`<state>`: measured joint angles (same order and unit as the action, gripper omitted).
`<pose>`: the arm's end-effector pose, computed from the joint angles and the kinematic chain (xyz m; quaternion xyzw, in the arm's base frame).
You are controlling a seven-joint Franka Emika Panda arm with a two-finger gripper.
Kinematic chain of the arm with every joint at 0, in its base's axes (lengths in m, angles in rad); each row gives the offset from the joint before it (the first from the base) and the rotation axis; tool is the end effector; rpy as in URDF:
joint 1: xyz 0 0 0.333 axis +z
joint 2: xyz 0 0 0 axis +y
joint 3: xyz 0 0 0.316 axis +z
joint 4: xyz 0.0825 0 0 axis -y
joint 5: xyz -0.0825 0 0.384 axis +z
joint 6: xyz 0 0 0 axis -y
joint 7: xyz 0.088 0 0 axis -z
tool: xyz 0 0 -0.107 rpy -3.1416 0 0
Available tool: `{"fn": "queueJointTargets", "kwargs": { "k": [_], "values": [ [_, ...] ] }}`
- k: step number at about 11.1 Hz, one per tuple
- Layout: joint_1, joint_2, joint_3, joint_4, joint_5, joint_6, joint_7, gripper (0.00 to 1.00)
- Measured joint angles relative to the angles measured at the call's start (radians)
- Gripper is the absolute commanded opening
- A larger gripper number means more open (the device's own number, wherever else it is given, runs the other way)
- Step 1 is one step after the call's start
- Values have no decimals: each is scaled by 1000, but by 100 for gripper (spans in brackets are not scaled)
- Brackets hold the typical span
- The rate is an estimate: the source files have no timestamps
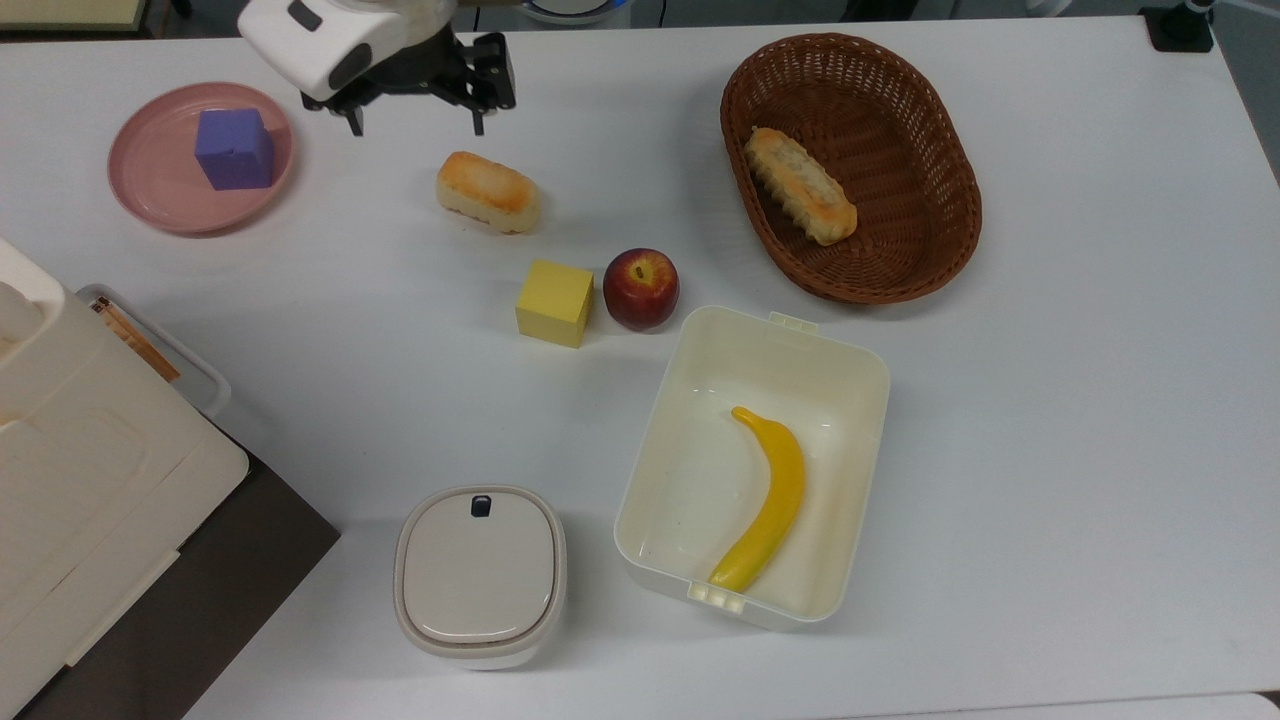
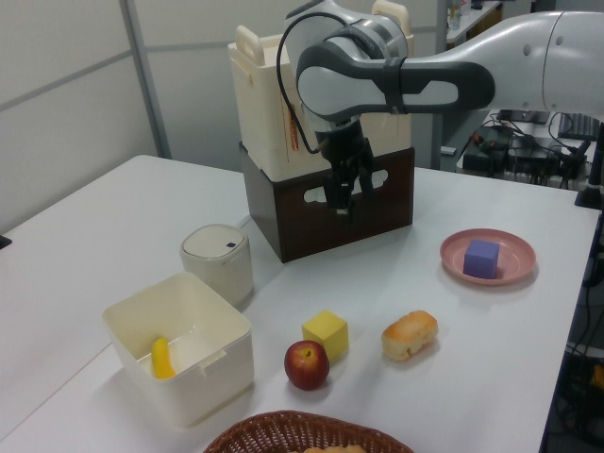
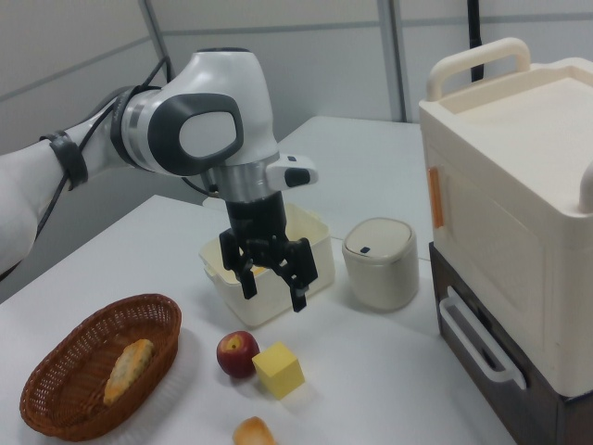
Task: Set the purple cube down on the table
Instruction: 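Move the open gripper over the purple cube on the pink plate, then lower the gripper onto the purple cube and close on it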
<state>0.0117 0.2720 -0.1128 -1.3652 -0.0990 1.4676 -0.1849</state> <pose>0.6180 -0.0649 0.5536 0.9935 0.0415 -0.0920 0.0521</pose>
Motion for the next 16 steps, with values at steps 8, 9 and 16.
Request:
{"fn": "queueJointTargets", "kwargs": {
  "k": [8, 9, 16],
  "values": [
    [-270, 14, -22, -63, -65, -22, -240, 100],
    [-297, 29, -22, -70, -77, -23, -276, 100],
    [-371, 170, -19, -124, -190, -24, -404, 100]
  ]
}}
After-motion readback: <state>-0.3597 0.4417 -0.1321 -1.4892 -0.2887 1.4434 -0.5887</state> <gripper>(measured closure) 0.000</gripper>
